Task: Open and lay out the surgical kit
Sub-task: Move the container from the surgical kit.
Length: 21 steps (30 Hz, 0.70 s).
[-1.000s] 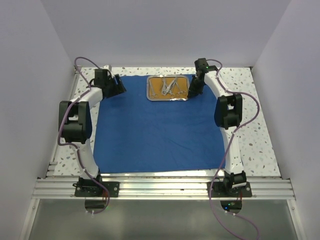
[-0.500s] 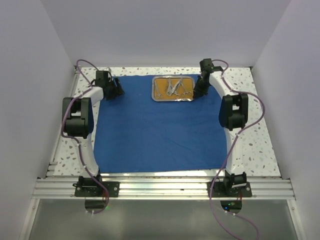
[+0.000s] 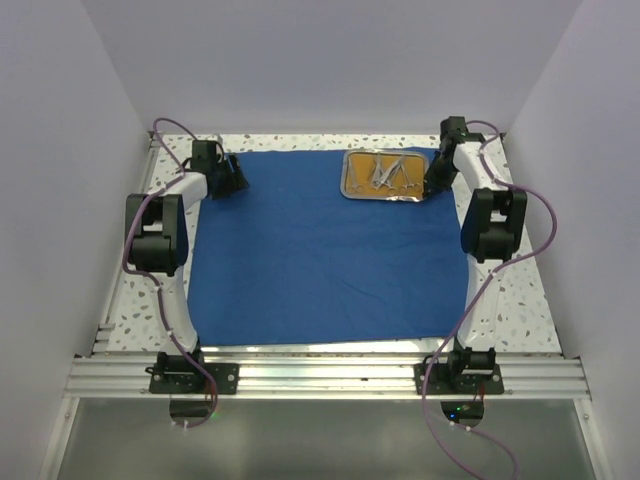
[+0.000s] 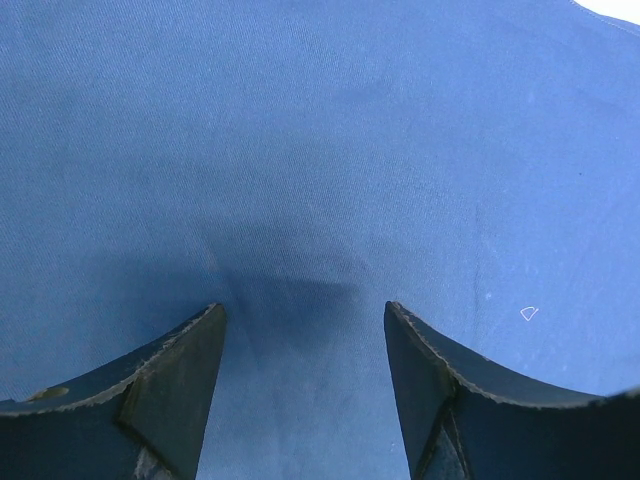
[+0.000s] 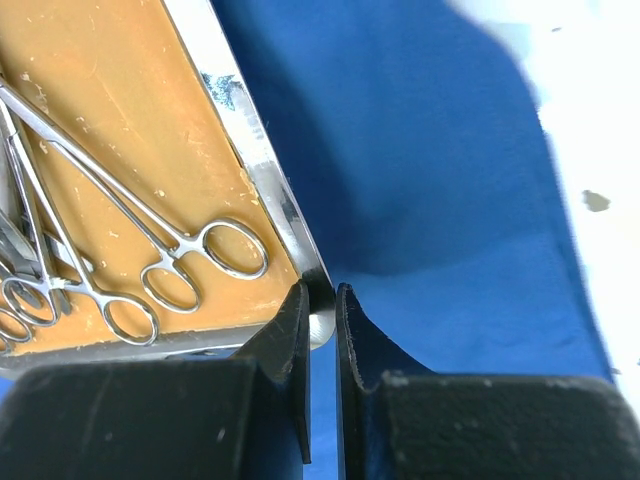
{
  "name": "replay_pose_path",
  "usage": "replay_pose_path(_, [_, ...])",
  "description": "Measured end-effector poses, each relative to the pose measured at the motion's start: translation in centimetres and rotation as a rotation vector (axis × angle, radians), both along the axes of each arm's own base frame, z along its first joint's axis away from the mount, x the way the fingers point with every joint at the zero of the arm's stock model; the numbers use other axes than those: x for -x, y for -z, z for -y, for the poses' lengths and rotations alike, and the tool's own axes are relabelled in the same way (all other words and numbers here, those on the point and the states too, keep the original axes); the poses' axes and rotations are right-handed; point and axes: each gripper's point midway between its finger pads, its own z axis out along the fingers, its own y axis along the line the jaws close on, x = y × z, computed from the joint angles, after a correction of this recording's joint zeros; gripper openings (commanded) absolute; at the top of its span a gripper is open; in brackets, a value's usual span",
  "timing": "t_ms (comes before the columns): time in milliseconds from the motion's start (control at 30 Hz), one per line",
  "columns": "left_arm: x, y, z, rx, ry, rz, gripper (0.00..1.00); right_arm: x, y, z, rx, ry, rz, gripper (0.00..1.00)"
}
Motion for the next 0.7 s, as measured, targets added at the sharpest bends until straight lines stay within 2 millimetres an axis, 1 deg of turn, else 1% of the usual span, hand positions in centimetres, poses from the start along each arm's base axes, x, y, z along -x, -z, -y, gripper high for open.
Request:
replay_pose_path(133, [0.0,0.0,0.0,-0.001,0.0,0.0,0.69,0.2,0.1,1.0,0.013,0.005,-0.004,0.0])
replay_pose_path(167, [0.0,0.0,0.0,0.0,0.0,-0.001,0.69,0.2,0.1,1.2,0.018,0.004,-0.004,0.04])
replay_pose_path(200, [0.0,0.0,0.0,0.0,0.0,-0.001,0.69,0.2,0.1,1.3,0.026,0.001,-0.005,0.12])
replay_pose_path(233, [0.0,0.0,0.0,0.0,0.0,-0.001,0.69,0.2,0.1,1.5,0.034,-0.001,-0.005,0.44])
replay_pose_path(267, [0.0,0.0,0.0,0.0,0.0,-0.001,0.69,0.2,0.1,1.6,0.04,0.001,-0.004,0.56])
replay_pose_path(300, [0.0,0.0,0.0,0.0,0.0,0.0,0.69,0.3,0.1,2.1,0.071,-0.002,-0.008,0.65])
replay_pose_path(333, [0.0,0.0,0.0,0.0,0.0,0.0,0.69,0.5,0.1,2.7,0.095,-0.002,-0.019,0.76])
replay_pose_path(400, [0.0,0.0,0.0,0.0,0.0,0.0,0.68,0.9,-0.1,4.0,0.139,0.007,-0.035,0.86])
replay_pose_path(467, [0.0,0.0,0.0,0.0,0.0,0.0,0.68,0.9,-0.8,5.1,0.171,0.018,-0.035,0.88])
replay_pose_path(567, [0.1,-0.2,0.0,0.002,-0.002,-0.003,0.68,0.1,-2.9,6.6,0.205,0.04,0.004,0.87])
replay_pose_path(633, [0.4,-0.4,0.0,0.005,-0.006,-0.009,0.68,-0.5,-4.4,6.9,0.205,0.048,0.043,0.87])
replay_pose_path(700, [0.6,-1.0,0.0,0.008,-0.009,-0.006,0.68,-0.8,-5.8,6.6,0.195,0.046,0.075,0.86])
